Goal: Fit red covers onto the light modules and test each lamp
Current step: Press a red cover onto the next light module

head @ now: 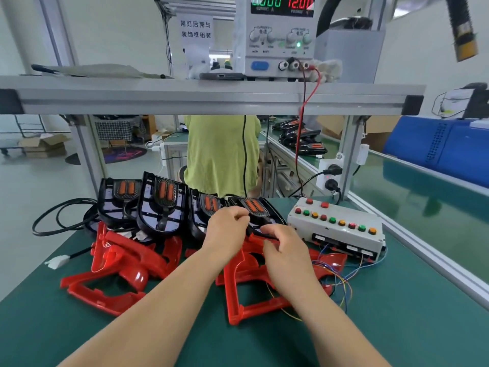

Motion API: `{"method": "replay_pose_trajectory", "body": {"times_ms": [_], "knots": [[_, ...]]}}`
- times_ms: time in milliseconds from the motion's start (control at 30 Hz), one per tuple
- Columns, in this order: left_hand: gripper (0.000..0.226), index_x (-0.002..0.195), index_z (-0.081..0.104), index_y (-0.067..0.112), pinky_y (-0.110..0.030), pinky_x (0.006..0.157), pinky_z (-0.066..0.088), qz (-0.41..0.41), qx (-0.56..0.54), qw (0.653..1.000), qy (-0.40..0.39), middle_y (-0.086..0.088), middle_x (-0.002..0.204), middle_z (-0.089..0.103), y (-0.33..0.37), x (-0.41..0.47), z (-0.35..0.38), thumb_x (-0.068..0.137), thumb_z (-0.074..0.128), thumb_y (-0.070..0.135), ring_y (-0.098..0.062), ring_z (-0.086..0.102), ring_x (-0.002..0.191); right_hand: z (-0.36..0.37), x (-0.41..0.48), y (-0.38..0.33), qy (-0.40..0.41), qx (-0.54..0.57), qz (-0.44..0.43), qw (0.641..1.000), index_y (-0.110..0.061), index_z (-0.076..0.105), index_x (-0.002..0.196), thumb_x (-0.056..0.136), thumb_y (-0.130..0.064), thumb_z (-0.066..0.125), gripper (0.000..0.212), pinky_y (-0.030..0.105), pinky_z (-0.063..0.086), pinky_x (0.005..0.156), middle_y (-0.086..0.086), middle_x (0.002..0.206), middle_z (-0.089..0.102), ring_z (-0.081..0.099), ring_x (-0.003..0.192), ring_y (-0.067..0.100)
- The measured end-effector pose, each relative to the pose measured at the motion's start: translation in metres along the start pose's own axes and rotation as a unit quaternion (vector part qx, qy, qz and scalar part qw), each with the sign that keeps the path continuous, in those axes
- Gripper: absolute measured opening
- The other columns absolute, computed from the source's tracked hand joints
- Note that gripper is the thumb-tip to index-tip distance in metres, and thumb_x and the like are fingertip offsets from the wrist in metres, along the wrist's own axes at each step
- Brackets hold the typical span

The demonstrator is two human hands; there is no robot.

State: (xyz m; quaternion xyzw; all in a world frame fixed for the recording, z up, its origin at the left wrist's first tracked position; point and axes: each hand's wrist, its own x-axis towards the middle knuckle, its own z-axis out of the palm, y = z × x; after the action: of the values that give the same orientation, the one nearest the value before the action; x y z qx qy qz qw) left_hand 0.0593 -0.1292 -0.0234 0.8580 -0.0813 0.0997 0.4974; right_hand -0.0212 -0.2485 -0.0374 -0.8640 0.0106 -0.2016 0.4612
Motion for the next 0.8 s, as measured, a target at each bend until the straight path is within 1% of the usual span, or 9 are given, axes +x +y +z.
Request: {"method": "replay_pose_trajectory", "body": {"times_ms": [67,100,167,300,433,533,633,700,800], "knots": [[0.027,0.119,0.071,0.017,-0.02,0.076,0.048,0.027,0.081,0.996,-0.035,0.006,0.107,0.07,0.001,0.008,0.002,0.097,0.055,0.015,-0.007,0.062,0.09,0.001,0.001,0.002,-0.002,-0.001,0.003,1.0,-0.019,0.062,0.127,0.098,-0.011,0.05,0.033,0.016,0.034,0.094,-0.008,0.122,0.056,0.05,0.116,0.005],[0.029,0.119,0.071,0.017,-0.024,0.085,0.049,0.034,0.12,0.991,-0.055,0.0,0.117,0.068,0.003,0.013,0.003,0.097,0.054,0.011,-0.014,0.062,0.1,0.002,0.001,0.003,-0.002,0.001,0.006,1.0,-0.019,0.062,0.127,0.097,-0.011,0.05,0.033,0.017,0.034,0.094,-0.007,0.123,0.056,0.051,0.117,0.007],[0.035,0.119,0.071,0.019,-0.032,0.092,0.051,0.039,0.191,0.976,-0.101,-0.004,0.127,0.063,0.005,0.019,0.004,0.095,0.052,0.001,-0.021,0.062,0.108,0.001,0.002,0.006,-0.002,0.005,0.02,1.0,-0.019,0.062,0.126,0.097,-0.011,0.05,0.032,0.019,0.036,0.095,-0.007,0.122,0.056,0.052,0.117,0.009],[0.051,0.119,0.071,0.026,-0.04,0.087,0.055,0.063,0.306,0.938,-0.15,0.0,0.131,0.059,0.007,0.028,0.006,0.09,0.049,-0.009,-0.023,0.063,0.105,0.001,0.004,0.008,-0.009,0.012,0.038,0.999,-0.022,0.061,0.125,0.097,-0.012,0.05,0.032,0.027,0.042,0.101,-0.007,0.122,0.055,0.052,0.115,0.009],[0.044,0.117,0.07,0.027,-0.039,0.086,0.053,0.111,0.378,0.903,-0.171,0.001,0.126,0.055,0.004,0.035,0.009,0.089,0.057,-0.005,-0.023,0.061,0.107,0.001,0.004,0.01,-0.009,0.025,0.04,0.999,-0.024,0.062,0.125,0.097,-0.013,0.05,0.032,0.022,0.04,0.093,-0.011,0.119,0.053,0.051,0.11,0.005],[0.04,0.12,0.068,0.027,-0.036,0.081,0.049,0.138,0.406,0.883,-0.19,0.0,0.123,0.052,0.0,0.038,0.011,0.091,0.058,0.0,-0.024,0.058,0.106,0.0,0.004,0.01,-0.01,0.036,0.048,0.998,-0.025,0.062,0.126,0.097,-0.014,0.051,0.032,0.02,0.038,0.09,-0.011,0.119,0.054,0.051,0.11,0.004],[0.038,0.12,0.069,0.024,-0.033,0.074,0.045,0.165,0.408,0.877,-0.194,-0.002,0.119,0.052,-0.003,0.04,0.011,0.093,0.057,0.002,-0.024,0.057,0.098,0.0,0.005,0.01,-0.014,0.039,0.058,0.997,-0.025,0.062,0.126,0.097,-0.015,0.051,0.033,0.021,0.038,0.091,-0.011,0.119,0.053,0.051,0.11,0.005],[0.035,0.12,0.068,0.021,-0.035,0.077,0.049,0.172,0.415,0.869,-0.205,-0.003,0.12,0.051,-0.004,0.04,0.01,0.093,0.057,0.003,-0.023,0.056,0.092,0.0,0.005,0.01,-0.017,0.038,0.061,0.997,-0.024,0.062,0.126,0.097,-0.015,0.051,0.033,0.021,0.037,0.092,-0.01,0.119,0.053,0.05,0.111,0.006],[0.031,0.118,0.066,0.014,-0.044,0.085,0.05,0.184,0.404,0.872,-0.207,-0.006,0.12,0.049,-0.006,0.039,0.007,0.093,0.055,0.0,-0.026,0.058,0.095,0.0,0.005,0.01,-0.019,0.041,0.064,0.997,-0.024,0.061,0.128,0.097,-0.015,0.051,0.034,0.02,0.036,0.092,-0.01,0.122,0.053,0.05,0.113,0.006]]}}
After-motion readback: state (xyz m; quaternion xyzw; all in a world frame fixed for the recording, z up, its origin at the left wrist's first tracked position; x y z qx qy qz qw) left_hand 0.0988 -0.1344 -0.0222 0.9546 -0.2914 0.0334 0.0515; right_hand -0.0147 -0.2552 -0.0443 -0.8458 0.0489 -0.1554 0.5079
